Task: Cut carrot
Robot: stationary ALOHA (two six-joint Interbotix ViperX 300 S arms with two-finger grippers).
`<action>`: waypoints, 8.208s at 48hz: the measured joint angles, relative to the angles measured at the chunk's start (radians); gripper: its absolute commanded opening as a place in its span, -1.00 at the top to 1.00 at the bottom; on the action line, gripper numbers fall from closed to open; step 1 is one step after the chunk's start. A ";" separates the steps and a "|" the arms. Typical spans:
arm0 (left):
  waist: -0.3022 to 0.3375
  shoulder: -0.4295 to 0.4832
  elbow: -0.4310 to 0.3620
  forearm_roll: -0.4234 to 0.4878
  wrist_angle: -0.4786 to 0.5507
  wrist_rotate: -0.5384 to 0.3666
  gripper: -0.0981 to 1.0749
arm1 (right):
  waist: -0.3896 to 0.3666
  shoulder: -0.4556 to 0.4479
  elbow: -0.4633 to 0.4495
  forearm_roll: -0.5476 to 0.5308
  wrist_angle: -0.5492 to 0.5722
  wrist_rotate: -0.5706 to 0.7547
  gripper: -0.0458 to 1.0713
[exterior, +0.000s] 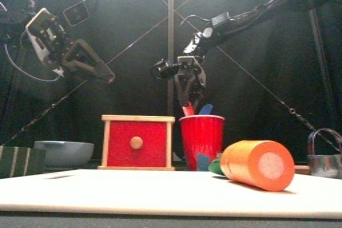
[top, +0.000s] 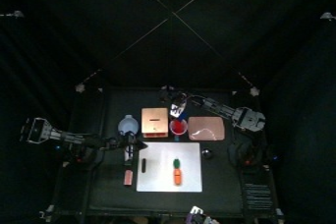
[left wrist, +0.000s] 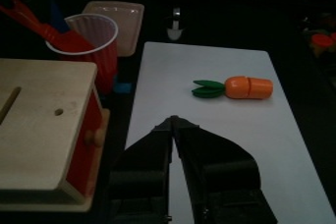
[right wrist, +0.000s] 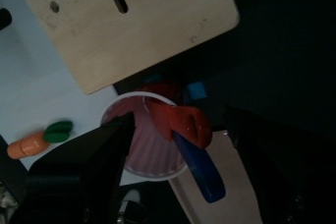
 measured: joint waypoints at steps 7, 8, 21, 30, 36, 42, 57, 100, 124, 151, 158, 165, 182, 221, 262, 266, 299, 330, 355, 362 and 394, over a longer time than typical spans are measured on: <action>0.000 0.000 0.005 -0.002 0.000 0.000 -0.05 | 0.000 0.008 0.002 0.003 0.002 0.000 -0.45; 0.000 0.000 0.005 -0.002 0.000 0.000 -0.05 | 0.000 0.009 0.002 0.003 0.002 0.000 -0.40; 0.005 -0.002 0.008 -0.006 0.000 0.000 -0.05 | 0.000 0.009 0.000 0.011 0.026 0.002 0.04; 0.006 -0.002 0.008 -0.006 0.000 0.000 -0.05 | 0.002 0.008 0.000 0.009 0.032 0.002 0.11; 0.008 0.000 0.008 -0.006 0.002 0.000 -0.05 | 0.003 0.002 0.000 0.005 0.037 0.008 0.11; 0.008 -0.002 0.008 -0.008 0.000 0.000 -0.05 | 0.003 -0.025 0.000 -0.011 0.035 0.014 0.11; 0.009 0.000 0.008 -0.008 0.000 0.000 -0.05 | 0.026 -0.150 0.031 -0.009 0.021 0.035 0.11; 0.017 0.002 -0.031 -0.038 -0.002 0.000 -0.05 | 0.229 -0.762 0.653 -0.002 -0.718 0.071 0.12; 0.025 0.009 -0.064 0.002 -0.002 0.003 -0.19 | 0.505 -0.821 0.982 0.020 -1.293 0.067 0.13; -0.049 0.106 -0.092 0.017 -0.094 0.000 -0.93 | 0.624 -0.666 1.015 -0.023 -1.646 0.066 0.13; -0.072 0.184 -0.132 0.017 -0.094 0.000 -0.92 | 0.624 -0.660 1.003 -0.031 -1.647 0.067 0.13; -0.083 0.212 -0.149 0.012 -0.094 -0.002 -0.85 | 0.624 -0.658 1.002 -0.031 -1.649 0.066 0.13; -0.083 0.189 -0.140 -0.008 -0.094 -0.002 -0.41 | 0.626 -0.657 1.002 -0.028 -1.649 0.067 0.13; -0.086 0.189 -0.138 -0.003 -0.063 0.005 0.08 | 0.652 -0.646 1.023 0.020 -1.649 0.069 0.12; -0.181 0.270 -0.195 -0.031 0.172 -0.003 0.07 | 0.732 -0.474 1.014 0.299 -1.295 0.069 0.30; -0.196 0.296 -0.213 -0.032 0.155 -0.003 0.07 | 0.753 -0.476 1.023 0.301 -1.290 0.069 0.31; -0.278 0.595 -0.456 -0.023 0.029 -0.002 0.07 | 0.914 -0.630 1.164 0.273 -1.186 0.075 0.29; -0.262 0.653 -0.503 0.018 0.032 0.000 0.07 | 0.893 -0.637 1.170 0.123 -1.111 0.075 0.29; -0.249 0.652 -0.503 0.029 0.037 0.000 0.07 | 0.882 -0.638 1.169 0.101 -1.089 0.075 0.30; -0.247 0.653 -0.503 0.029 0.037 0.000 0.07 | 0.881 -0.635 1.169 0.095 -1.088 0.075 0.30; -0.242 0.678 -0.485 0.031 0.052 0.000 0.08 | 0.879 -0.555 1.160 0.083 -1.098 0.077 0.30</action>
